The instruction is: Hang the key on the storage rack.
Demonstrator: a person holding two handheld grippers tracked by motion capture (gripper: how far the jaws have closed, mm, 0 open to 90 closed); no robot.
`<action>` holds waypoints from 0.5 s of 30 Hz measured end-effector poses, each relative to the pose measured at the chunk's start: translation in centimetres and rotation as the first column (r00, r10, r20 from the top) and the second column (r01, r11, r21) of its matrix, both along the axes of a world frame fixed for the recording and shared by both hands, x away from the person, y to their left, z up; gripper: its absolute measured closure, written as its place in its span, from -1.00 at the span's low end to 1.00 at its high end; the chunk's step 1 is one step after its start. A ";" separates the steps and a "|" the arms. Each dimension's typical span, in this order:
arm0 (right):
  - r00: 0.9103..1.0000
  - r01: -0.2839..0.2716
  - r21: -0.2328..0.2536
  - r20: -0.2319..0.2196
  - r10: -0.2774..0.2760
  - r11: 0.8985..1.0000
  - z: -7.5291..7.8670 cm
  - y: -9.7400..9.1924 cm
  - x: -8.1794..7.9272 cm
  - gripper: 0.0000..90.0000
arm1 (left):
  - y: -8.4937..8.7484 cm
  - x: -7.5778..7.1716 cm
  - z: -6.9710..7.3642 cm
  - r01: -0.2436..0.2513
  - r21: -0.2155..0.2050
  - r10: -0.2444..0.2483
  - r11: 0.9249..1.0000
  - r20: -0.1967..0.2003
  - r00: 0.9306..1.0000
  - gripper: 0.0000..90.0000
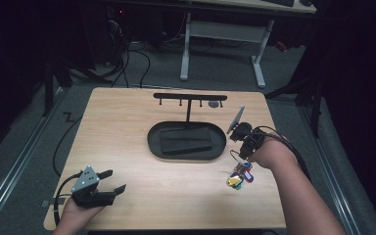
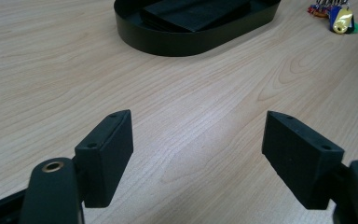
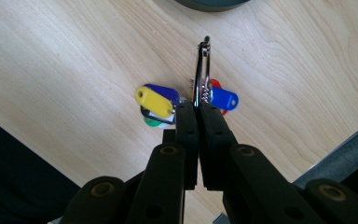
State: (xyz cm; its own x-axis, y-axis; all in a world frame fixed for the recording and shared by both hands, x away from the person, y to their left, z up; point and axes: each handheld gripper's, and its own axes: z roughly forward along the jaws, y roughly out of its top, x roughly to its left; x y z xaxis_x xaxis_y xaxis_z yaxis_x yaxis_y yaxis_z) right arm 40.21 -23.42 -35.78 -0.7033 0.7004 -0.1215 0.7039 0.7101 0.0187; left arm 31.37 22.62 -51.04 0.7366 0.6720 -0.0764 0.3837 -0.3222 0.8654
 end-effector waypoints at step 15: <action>1.000 0.014 0.020 0.017 -0.014 1.000 3.3 0.1 -0.2 0.95 | 0.0 -0.1 0.0 0.003 -0.001 -0.003 1.000 -0.004 1.000 -0.44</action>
